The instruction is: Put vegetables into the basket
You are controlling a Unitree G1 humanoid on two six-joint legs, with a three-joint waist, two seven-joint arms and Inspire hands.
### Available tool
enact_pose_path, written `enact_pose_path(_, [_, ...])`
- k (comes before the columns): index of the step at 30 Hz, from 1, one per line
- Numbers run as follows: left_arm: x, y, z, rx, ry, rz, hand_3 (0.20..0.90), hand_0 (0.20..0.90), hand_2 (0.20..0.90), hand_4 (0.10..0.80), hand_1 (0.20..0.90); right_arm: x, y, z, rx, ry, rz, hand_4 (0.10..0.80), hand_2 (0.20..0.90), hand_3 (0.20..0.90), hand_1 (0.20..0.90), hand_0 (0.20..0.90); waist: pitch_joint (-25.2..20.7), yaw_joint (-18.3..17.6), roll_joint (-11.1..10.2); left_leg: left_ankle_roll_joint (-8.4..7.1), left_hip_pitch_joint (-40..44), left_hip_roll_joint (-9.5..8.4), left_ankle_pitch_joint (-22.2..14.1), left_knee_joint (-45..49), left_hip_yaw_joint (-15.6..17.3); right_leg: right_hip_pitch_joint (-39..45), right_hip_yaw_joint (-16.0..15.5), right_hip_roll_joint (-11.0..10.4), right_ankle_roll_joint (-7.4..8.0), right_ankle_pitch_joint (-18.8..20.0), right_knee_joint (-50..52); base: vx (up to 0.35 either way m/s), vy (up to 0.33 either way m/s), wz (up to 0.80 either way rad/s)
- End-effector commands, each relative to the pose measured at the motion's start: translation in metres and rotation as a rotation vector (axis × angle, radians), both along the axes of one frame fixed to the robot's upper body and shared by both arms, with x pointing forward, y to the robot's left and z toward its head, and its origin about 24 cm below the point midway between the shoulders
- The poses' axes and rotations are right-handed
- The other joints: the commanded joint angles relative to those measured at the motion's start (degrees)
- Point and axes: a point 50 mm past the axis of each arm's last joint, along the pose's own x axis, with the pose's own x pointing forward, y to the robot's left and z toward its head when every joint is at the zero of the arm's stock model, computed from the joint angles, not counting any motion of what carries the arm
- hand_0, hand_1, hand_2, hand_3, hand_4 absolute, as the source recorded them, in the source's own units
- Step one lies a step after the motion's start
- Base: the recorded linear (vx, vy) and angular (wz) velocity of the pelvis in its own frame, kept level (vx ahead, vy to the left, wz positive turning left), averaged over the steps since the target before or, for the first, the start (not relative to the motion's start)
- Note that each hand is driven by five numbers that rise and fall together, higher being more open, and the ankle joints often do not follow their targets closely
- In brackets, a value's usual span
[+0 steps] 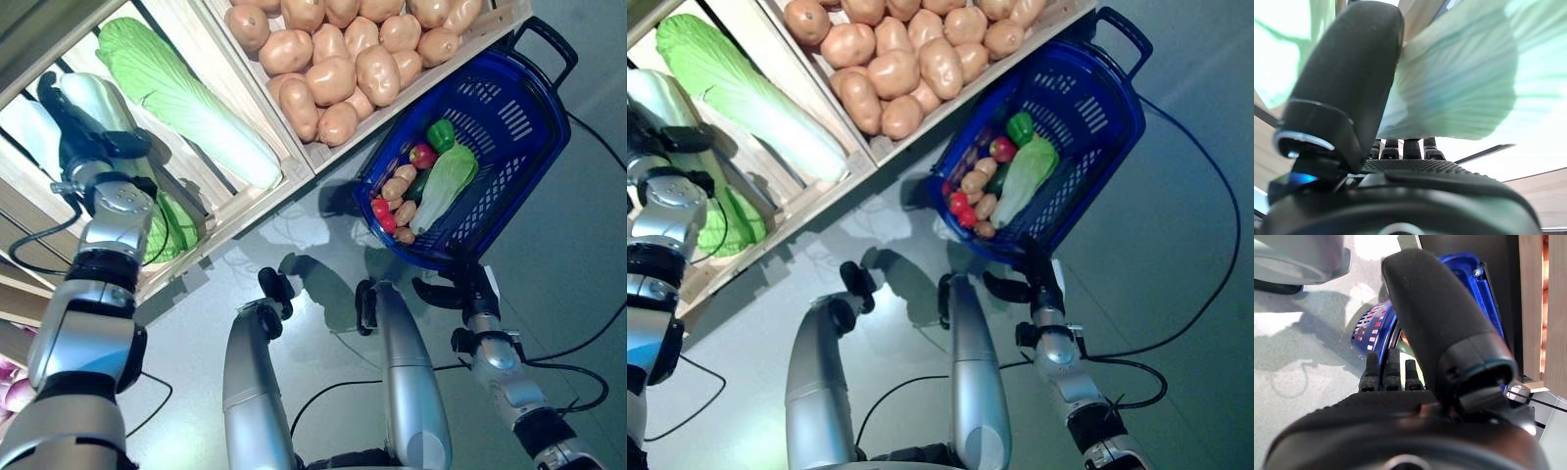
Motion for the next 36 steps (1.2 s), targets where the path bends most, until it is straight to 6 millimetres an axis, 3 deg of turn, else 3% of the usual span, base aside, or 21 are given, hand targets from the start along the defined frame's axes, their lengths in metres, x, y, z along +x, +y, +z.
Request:
enact_pose_path(1, [0.016,-0.023,0.026,0.018,0.011,-0.193,0.9,0.9,0.9,0.8,0.9,0.008,-0.001,0.03,0.056,-0.158,-0.039,0.8,0.9,0.9,0.9,0.9,-0.2,-2.2,-0.8,2.29,5.9,-0.84,-15.8,5.2,5.2,-0.1,2.1,2.4,1.1,8.7,-9.5,0.0,0.0,0.0])
enact_pose_path(5, [0.015,-0.017,0.023,-0.025,0.024,-0.144,0.9,0.9,0.9,0.8,0.9,0.009,0.001,0.031,0.056,-0.173,-0.041,0.8,0.9,0.9,0.9,0.9,-0.2,-2.3,-1.0,2.33,5.6,-0.79,-15.6,4.9,5.2,-0.4,2.0,2.7,1.0,8.9,-10.0,-0.012,-0.018,-0.03])
enact_pose_path(6, [0.015,-0.016,0.024,-0.027,0.009,-0.132,0.3,0.3,0.3,0.4,0.3,0.009,0.001,0.031,0.058,-0.174,-0.046,0.8,0.9,0.9,0.9,0.9,-0.2,-2.3,-1.1,2.32,5.5,-0.73,-15.6,4.9,5.2,-0.4,1.9,2.7,0.92,8.8,-9.9,-0.023,-0.043,-0.07])
enact_pose_path(13, [0.012,-0.018,0.037,-0.048,-0.099,-0.123,0.3,0.3,0.3,0.4,0.3,0.002,-0.003,0.026,0.064,-0.176,-0.07,0.8,0.9,0.9,0.9,0.9,-0.2,-2.3,-1.1,2.37,7.0,-0.66,-15.5,4.2,5.5,1.0,1.6,2.9,0.7,8.6,-10.5,-0.016,-0.026,-0.02])
enact_pose_path(23, [0.01,-0.018,0.023,-0.135,-0.125,-0.227,0.3,0.3,0.3,0.4,0.3,-0.004,0.006,0.015,0.084,-0.149,-0.05,0.8,0.9,0.9,0.9,0.9,-0.2,-1.5,-0.7,2.2,18.7,-1.48,-15.1,-1.2,5.6,12.4,0.8,2.3,0.97,8.0,-14.5,0.0,-0.038,0.06])
enact_pose_path(29, [0.01,-0.035,0.002,-0.243,-0.157,-0.444,0.3,0.3,0.3,0.4,0.3,-0.01,0.012,0.006,0.116,-0.12,-0.039,0.8,0.9,0.9,0.9,0.9,-0.2,-0.4,0.1,2.51,29.3,-3.0,-13.3,-7.4,5.2,22.5,-0.2,1.3,1.1,8.5,-19.2,0.014,-0.003,0.04])
enact_pose_path(36, [0.002,-0.05,-0.027,-0.317,-0.149,-0.69,0.3,0.3,0.3,0.4,0.3,-0.019,0.023,-0.002,0.135,-0.12,0.0,0.8,0.9,0.9,0.9,0.9,-5.0,1.3,1.3,2.94,38.9,-5.21,-11.8,-14.3,5.0,31.8,-2.4,-0.6,1.61,8.9,-24.2,0.027,-0.005,0.03])
